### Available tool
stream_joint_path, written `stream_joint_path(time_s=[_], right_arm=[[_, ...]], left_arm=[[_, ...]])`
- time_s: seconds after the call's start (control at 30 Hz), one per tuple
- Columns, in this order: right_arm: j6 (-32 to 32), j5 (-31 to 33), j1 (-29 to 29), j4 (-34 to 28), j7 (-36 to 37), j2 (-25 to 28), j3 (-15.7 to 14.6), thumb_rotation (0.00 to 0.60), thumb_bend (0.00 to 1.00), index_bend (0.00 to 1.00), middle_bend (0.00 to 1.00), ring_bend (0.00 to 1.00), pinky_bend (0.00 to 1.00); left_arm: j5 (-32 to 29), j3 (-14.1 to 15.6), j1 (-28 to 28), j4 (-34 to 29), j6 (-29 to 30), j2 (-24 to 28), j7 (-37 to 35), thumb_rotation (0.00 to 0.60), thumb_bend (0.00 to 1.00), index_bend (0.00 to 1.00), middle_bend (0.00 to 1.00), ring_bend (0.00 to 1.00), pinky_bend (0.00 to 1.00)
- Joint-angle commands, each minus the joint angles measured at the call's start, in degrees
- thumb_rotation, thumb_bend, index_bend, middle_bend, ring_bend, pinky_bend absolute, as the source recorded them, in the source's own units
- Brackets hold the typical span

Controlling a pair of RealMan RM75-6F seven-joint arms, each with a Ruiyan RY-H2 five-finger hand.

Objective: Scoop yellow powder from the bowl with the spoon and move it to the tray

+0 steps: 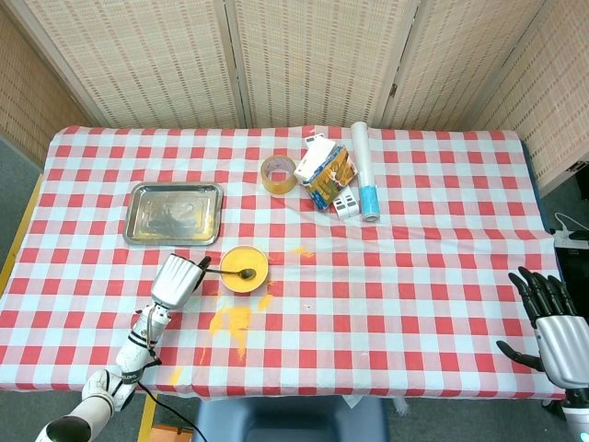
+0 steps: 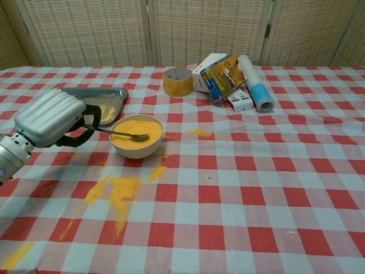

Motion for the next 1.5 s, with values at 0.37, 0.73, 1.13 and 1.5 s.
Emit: stream_joint_path(time_s=[0.37, 0.73, 1.13, 1.5], right_arm=[[0.0, -0.1, 0.0, -0.1, 0.0, 0.1, -0.1, 0.6, 0.04, 0.0, 0.0, 0.0, 0.0], [-0.1, -0.3, 0.1, -0.2, 0.6, 0.5, -0.2, 0.6, 0.04, 0.0, 0.0, 0.0, 0.0], [-1.0, 0.0, 0.5, 0.0, 2.0, 1.1, -0.2, 0.6, 0.04, 0.0, 0.0, 0.0, 0.0], [-0.7, 0.0, 0.5, 0.3, 3.9, 1.8, -0.2, 0.6, 0.04, 0.0, 0.0, 0.0, 0.0]], left_arm=[[0.0, 0.0, 0.3, -4.0, -0.2, 2.0, 0.1, 0.6, 0.53, 0.93, 1.0, 1.0, 1.0], [-0.5, -1.7, -1.6, -14.4, -0.8, 7.2, 5.8, 0.6, 0.62, 0.95, 1.0, 1.0, 1.0], [-10.7, -8.4, -5.1, -48.7, -15.6, 24.2, 25.1, 0.6, 0.64, 0.96, 1.0, 1.0, 1.0], [-52.7, -14.4, -15.5, -73.3, -30.8, 37.7, 60.5, 0.6, 0.65, 0.97, 1.0, 1.0, 1.0]])
